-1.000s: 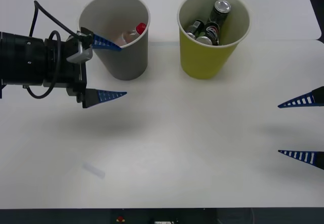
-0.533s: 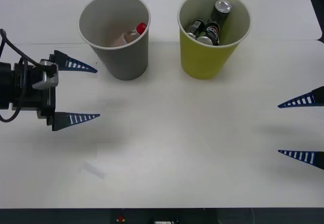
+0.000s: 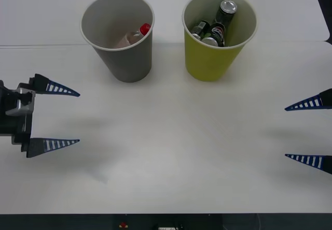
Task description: Put the can into the green bin and the plastic bottle into the gray bin
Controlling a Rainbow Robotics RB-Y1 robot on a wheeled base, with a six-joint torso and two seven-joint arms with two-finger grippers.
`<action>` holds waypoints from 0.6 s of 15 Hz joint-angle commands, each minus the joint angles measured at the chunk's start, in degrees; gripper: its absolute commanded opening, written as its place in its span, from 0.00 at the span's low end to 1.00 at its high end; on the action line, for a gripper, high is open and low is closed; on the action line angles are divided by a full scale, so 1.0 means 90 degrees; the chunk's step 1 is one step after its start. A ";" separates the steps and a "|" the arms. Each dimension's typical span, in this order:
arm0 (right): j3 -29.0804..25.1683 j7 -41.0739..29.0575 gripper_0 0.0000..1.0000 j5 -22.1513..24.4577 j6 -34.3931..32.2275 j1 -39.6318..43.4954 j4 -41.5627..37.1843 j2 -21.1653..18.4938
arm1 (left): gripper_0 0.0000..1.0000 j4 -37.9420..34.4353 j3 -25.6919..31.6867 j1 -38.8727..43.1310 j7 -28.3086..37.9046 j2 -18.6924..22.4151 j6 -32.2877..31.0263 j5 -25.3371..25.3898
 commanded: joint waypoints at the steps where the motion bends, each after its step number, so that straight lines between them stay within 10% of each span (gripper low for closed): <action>1: 0.0000 0.0000 1.00 0.0000 0.0000 0.0000 0.0000 0.0000 | 1.00 -0.0001 0.0072 0.0234 -0.0036 0.0105 -0.0010 0.0203; 9: 0.0000 0.0000 1.00 0.0000 0.0000 0.0000 0.0000 0.0000 | 1.00 0.0009 0.0365 0.0517 -0.0095 0.0114 -0.0010 0.0311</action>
